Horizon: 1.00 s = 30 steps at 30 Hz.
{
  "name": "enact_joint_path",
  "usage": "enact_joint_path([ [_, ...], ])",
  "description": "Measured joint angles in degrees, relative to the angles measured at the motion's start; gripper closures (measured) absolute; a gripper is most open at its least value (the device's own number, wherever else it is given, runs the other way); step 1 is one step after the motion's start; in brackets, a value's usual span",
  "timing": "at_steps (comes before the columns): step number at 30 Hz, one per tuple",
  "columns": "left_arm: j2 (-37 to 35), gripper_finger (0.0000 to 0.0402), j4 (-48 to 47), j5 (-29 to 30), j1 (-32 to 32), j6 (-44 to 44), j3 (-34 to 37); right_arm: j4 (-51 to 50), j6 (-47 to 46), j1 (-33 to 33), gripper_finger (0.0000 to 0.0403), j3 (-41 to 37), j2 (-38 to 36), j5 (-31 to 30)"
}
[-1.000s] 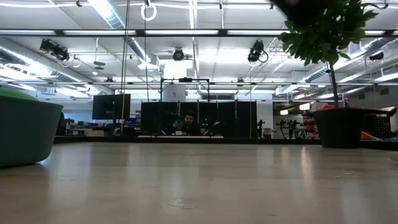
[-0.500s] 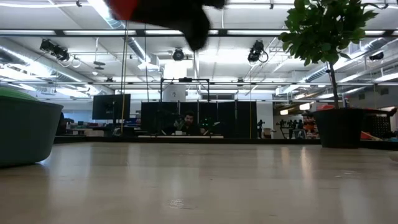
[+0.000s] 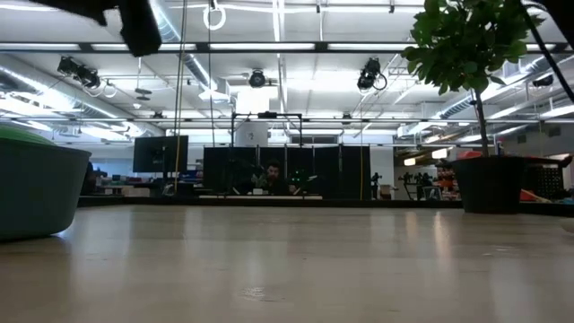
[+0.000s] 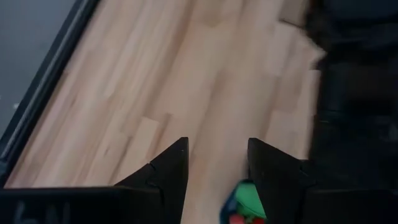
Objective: Pick and placing Produce into tupperware
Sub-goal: Put the red strawberry into the blue bin
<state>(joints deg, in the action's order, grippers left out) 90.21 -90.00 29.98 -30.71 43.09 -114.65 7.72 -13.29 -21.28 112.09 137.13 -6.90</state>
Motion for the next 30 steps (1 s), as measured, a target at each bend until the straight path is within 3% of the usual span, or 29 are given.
enact_joint_path([
  [6, 0.2, 0.0230, 0.0, 1.5, -5.1, 2.0, 0.0, 0.0, -1.9, -0.2, 0.0207, 5.8, 5.6, -0.1],
  [13, 0.2, 0.0230, -0.1, 3.1, -6.2, 3.1, 0.0, -0.2, -3.6, 0.0, 0.0207, 8.7, 11.9, -0.4],
  [22, 0.2, 0.0230, 0.0, 3.3, -6.1, 3.0, 0.0, -1.0, -3.1, 0.1, 0.0202, 9.2, 13.8, -0.2],
  [30, 0.2, 0.0230, 0.0, 3.3, -6.1, 2.8, 0.0, 0.3, -1.9, -0.4, 0.0157, 9.2, 13.7, 0.0],
])
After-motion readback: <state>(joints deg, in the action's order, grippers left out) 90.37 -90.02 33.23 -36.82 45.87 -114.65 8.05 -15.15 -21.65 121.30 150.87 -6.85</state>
